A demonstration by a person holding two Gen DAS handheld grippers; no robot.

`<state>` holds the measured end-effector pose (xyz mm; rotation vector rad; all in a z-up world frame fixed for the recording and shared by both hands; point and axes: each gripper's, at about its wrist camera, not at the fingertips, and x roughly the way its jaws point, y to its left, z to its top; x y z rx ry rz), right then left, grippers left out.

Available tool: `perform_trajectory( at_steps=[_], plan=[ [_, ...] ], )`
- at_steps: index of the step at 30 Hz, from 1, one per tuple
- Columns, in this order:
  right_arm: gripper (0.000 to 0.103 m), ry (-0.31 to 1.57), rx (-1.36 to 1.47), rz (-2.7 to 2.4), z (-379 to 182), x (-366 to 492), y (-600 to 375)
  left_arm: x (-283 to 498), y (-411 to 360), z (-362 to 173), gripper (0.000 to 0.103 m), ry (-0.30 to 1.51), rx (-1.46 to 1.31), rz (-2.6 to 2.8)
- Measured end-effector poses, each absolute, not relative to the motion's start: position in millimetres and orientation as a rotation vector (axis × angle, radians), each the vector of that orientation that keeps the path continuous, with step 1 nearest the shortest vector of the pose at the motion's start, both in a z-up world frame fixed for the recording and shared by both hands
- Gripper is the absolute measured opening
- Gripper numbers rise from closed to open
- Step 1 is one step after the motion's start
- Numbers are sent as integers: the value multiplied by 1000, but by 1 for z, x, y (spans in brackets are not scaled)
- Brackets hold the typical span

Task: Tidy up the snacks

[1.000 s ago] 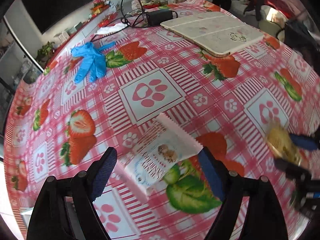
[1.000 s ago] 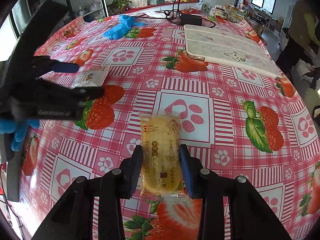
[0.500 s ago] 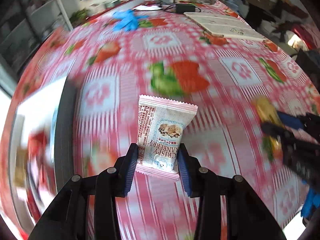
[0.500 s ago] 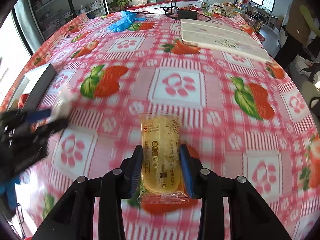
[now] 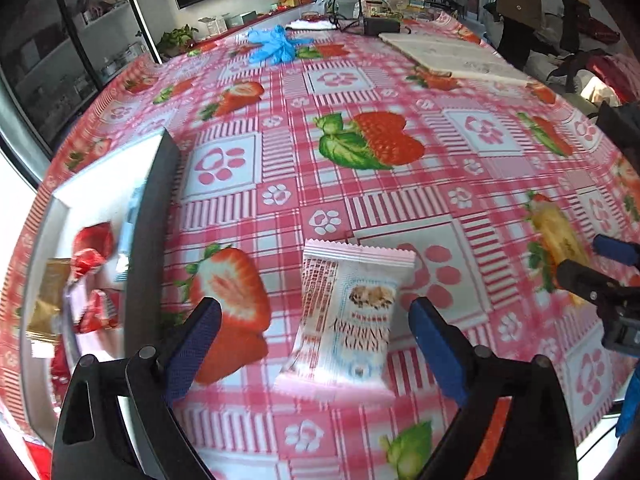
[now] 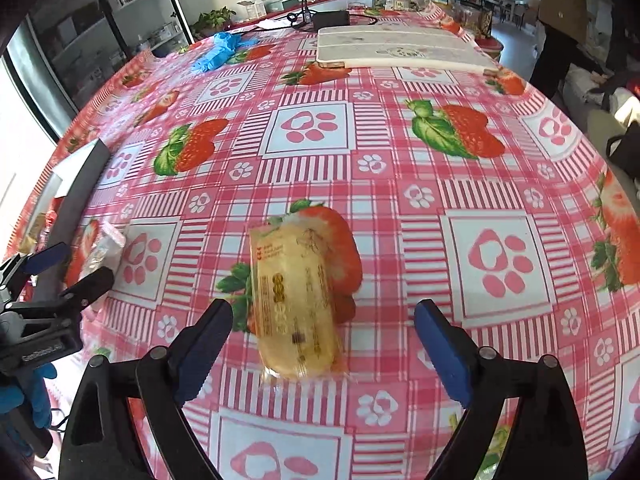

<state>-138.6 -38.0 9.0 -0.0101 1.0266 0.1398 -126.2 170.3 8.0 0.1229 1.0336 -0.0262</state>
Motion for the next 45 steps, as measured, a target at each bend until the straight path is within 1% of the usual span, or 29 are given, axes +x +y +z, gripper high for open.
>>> perform_trajectory(
  at_steps=[1, 2, 5, 7, 11, 45],
  plan=[
    [98, 1021, -25, 135, 7, -137, -34, -126, 173, 6, 102, 1014, 91, -33],
    [103, 1015, -41, 129, 4, -135, -30, -125, 174, 4, 103, 1013, 73, -31],
    [103, 966, -110, 99, -1, -135, -19, -125, 181, -1, 103, 982, 10, -52],
    [103, 931, -109, 104, -3, -138, -19, -128, 180, -2, 103, 948, 14, -57],
    [103, 882, -111, 111, -5, -143, -19, -127, 180, -1, 103, 942, 14, -60],
    [103, 880, -112, 113, -5, -144, -20, -128, 181, 0, 103, 939, 15, -57]
  ],
)
